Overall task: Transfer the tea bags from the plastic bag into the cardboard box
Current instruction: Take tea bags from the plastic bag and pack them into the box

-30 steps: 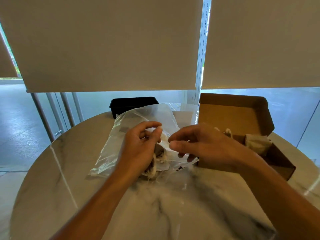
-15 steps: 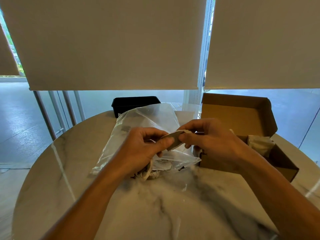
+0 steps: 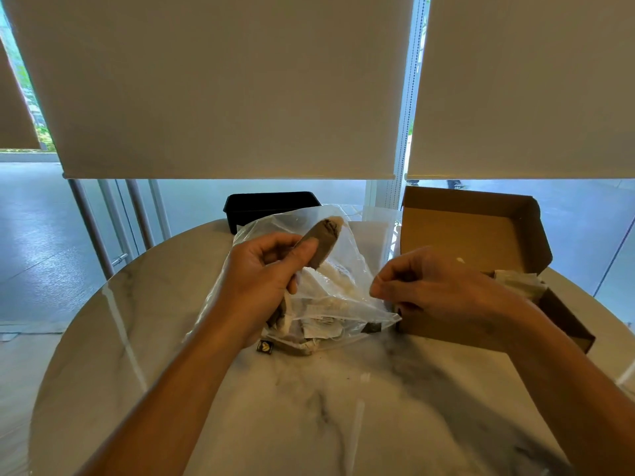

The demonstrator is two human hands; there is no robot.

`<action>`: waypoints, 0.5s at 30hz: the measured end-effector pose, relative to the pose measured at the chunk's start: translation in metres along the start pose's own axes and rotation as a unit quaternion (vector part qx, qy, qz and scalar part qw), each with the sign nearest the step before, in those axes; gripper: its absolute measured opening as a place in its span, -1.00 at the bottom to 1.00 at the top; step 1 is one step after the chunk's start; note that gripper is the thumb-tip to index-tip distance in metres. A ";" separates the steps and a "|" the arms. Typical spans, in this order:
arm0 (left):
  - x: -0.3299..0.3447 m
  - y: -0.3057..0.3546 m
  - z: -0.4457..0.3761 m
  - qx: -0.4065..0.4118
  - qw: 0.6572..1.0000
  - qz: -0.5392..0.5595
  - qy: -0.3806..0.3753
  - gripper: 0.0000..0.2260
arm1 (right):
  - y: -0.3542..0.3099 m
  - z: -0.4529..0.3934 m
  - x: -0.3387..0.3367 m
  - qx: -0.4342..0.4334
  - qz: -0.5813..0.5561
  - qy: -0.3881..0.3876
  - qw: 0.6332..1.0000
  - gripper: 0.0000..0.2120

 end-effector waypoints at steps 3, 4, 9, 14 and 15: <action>-0.004 0.000 -0.003 -0.006 0.999 0.013 0.044 -0.91 | 0.005 -0.002 -0.010 0.014 0.028 0.021 0.999 -0.87; -0.005 0.000 -0.004 -0.007 0.998 0.016 0.054 -0.92 | 0.008 -0.002 -0.013 0.021 0.037 0.030 0.999 -0.88; -0.008 -0.001 -0.006 -0.014 0.997 0.019 0.070 -0.97 | 0.017 -0.001 -0.024 0.057 0.048 0.055 0.996 -0.90; -0.009 -0.001 -0.006 -0.020 0.997 0.018 0.069 -0.95 | 0.025 -0.001 -0.031 0.071 0.029 0.085 0.993 -0.93; -0.009 -0.001 -0.006 -0.019 0.997 0.017 0.067 -0.95 | 0.025 -0.001 -0.032 0.068 0.021 0.094 0.993 -0.94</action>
Point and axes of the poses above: each hand's wrist, its own z-axis away from the middle knuckle, its own x-axis out of the palm, y = z × x, the point moved 2 cm from there along -z, towards the middle knuckle, and after that the axes turned 2 degrees about z, right-handed, at the moved point
